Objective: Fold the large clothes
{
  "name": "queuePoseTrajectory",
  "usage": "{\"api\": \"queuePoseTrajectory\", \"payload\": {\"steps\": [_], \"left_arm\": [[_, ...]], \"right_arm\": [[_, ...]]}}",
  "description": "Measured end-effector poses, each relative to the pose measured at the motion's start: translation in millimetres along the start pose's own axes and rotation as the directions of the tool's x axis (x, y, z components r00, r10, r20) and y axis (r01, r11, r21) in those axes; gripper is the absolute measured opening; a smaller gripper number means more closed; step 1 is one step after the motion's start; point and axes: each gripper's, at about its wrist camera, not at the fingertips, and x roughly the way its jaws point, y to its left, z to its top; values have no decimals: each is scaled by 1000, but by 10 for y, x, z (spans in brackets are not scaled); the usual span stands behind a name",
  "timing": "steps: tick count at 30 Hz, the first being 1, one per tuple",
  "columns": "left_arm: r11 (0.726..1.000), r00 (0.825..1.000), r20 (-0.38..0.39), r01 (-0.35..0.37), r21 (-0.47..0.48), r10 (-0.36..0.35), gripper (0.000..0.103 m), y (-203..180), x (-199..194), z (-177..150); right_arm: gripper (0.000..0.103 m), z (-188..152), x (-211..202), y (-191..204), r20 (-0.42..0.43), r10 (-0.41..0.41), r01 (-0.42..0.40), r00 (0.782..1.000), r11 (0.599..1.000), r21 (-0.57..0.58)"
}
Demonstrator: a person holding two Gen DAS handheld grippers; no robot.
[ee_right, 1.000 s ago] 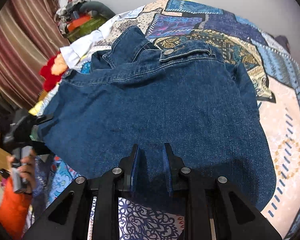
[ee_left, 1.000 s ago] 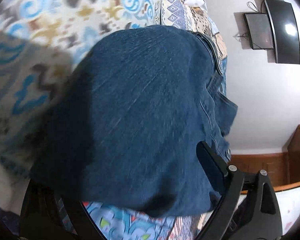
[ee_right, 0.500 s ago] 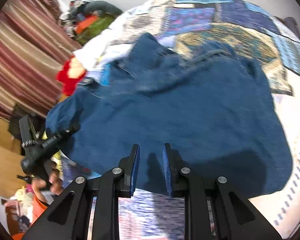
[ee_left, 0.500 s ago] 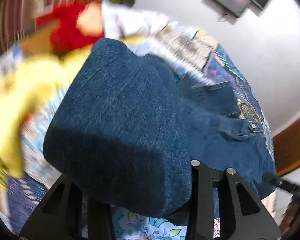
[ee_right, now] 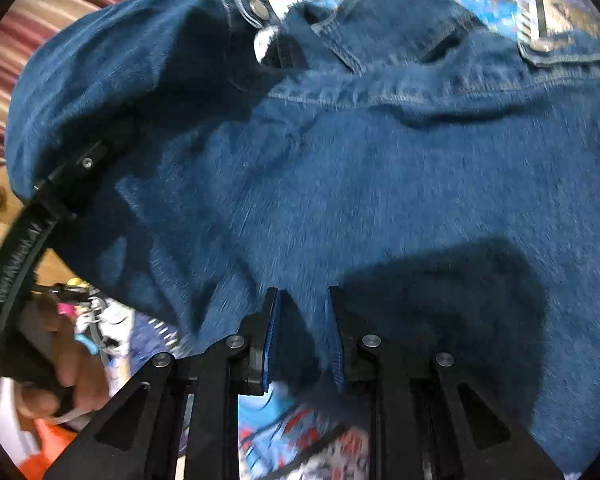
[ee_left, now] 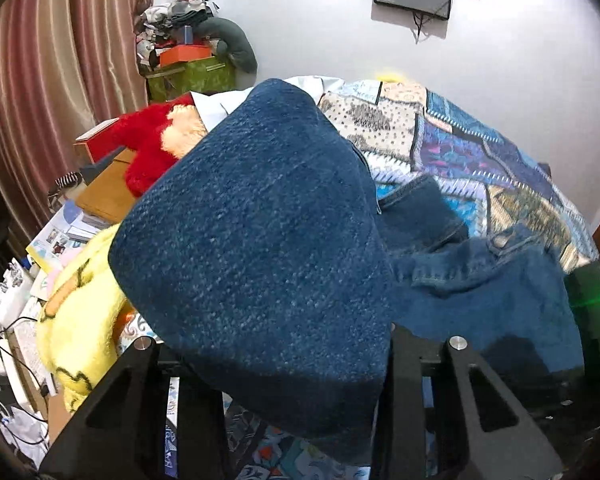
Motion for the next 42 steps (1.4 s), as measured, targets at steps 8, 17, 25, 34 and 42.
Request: {"api": "queuePoseTrajectory", "payload": {"steps": [8, 17, 25, 34, 42], "left_arm": [[968, 984, 167, 24, 251, -68, 33, -1074, -411, 312], [689, 981, 124, 13, 725, -149, 35, -2719, -331, -734], [587, 980, 57, 67, 807, -190, 51, -2590, -484, -1179], [736, 946, 26, 233, 636, -322, 89, -1805, -1055, -785], [884, 982, -3, 171, 435, -189, 94, -1052, -635, -331]], "right_arm": [[19, -557, -1369, -670, 284, -56, 26, 957, 994, 110], [19, -1463, -2588, -1396, 474, -223, 78, 852, 949, 307], [19, -1798, -2695, -1337, 477, -289, 181, 830, 949, 260], [19, -1497, -2618, -631, 550, -254, 252, 795, 964, 81], [19, -945, -2250, 96, 601, -354, 485, 717, 872, -64]]}}
